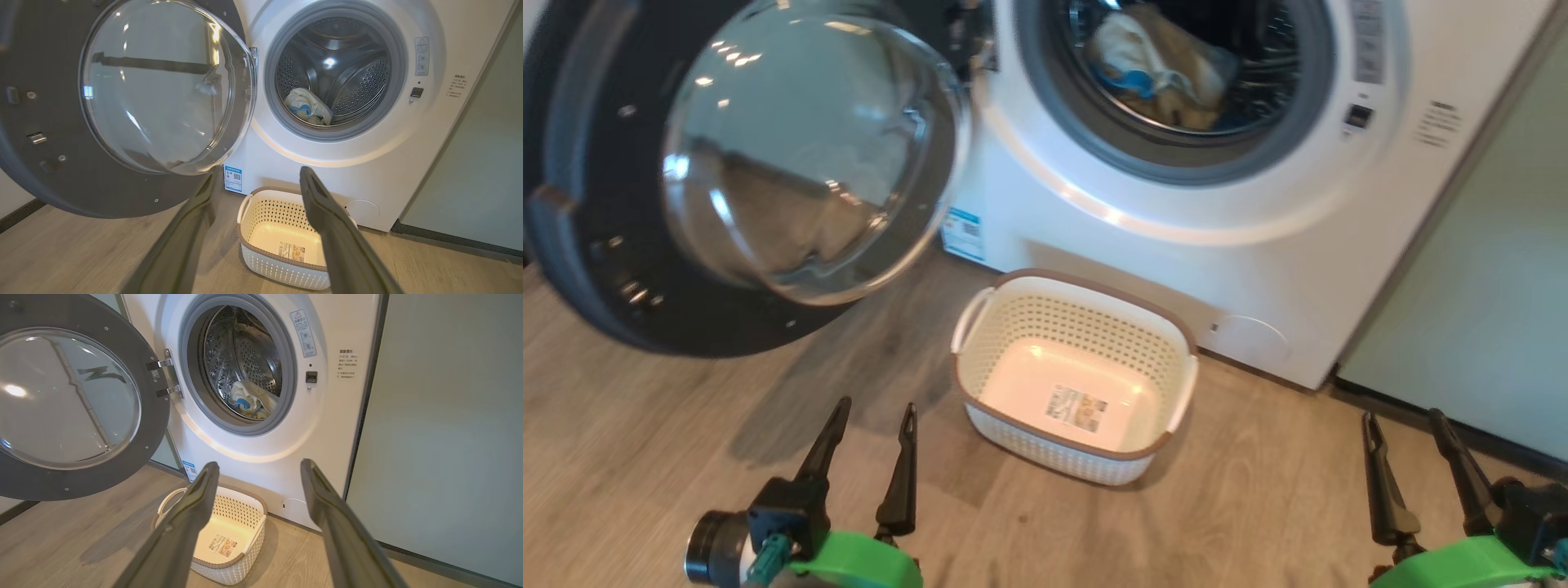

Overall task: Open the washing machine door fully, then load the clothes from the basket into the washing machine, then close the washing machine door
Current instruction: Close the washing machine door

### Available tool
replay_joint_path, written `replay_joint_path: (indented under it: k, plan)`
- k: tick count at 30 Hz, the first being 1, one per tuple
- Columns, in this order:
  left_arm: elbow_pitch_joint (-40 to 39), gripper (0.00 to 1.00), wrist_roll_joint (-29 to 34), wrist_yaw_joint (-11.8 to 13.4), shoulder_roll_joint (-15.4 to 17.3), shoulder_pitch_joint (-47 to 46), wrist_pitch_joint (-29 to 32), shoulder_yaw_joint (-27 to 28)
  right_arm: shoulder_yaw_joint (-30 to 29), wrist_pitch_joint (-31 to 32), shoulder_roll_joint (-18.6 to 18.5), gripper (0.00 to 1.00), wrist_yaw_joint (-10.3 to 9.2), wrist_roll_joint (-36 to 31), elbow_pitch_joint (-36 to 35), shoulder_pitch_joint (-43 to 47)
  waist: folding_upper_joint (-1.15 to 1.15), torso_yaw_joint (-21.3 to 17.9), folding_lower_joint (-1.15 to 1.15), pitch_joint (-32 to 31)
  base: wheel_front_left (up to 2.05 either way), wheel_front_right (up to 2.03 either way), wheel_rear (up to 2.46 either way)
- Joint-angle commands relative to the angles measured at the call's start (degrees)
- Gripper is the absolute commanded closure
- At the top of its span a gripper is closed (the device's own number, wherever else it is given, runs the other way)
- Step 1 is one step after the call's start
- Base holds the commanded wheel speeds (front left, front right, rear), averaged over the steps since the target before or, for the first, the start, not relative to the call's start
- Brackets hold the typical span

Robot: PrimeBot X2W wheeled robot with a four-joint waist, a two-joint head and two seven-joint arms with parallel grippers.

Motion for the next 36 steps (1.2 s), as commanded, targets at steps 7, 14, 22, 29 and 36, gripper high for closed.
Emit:
replay_joint_path:
  k: [7,14,22,29,36]
  plan:
    - [-2.1,0.00,-0.6,8.2,0.6,-0.8,-0.5,2.2,1.7,0.3,-0.6,0.00,-0.16,-0.1,-2.0,-1.3,0.00,6.0,0.00,-0.8,0.00,0.00,0.00]
    - [-2.0,0.00,-0.8,7.9,0.6,-0.6,-0.6,2.1,1.9,0.2,-0.6,0.00,-0.16,0.1,-1.7,-1.1,0.00,8.2,0.00,-1.7,0.00,0.00,0.00]
    - [-2.3,0.27,-1.4,7.4,0.6,-0.6,-0.8,2.2,2.2,0.2,-0.6,0.00,-0.16,0.4,-1.7,-1.0,0.00,8.9,0.00,-2.1,0.00,0.00,0.00]
    - [-2.7,1.00,-3.2,5.8,0.2,-0.8,-1.0,3.0,2.5,0.3,-0.6,0.00,-0.16,0.6,-1.7,-0.9,0.00,8.3,0.00,-2.6,0.00,0.00,0.00]
    - [-4.1,1.00,-10.2,0.3,-2.5,-1.8,-1.3,6.7,2.4,0.7,-0.6,0.00,-0.16,0.4,-1.9,-0.9,0.00,7.3,0.00,-2.5,0.00,0.00,0.00]
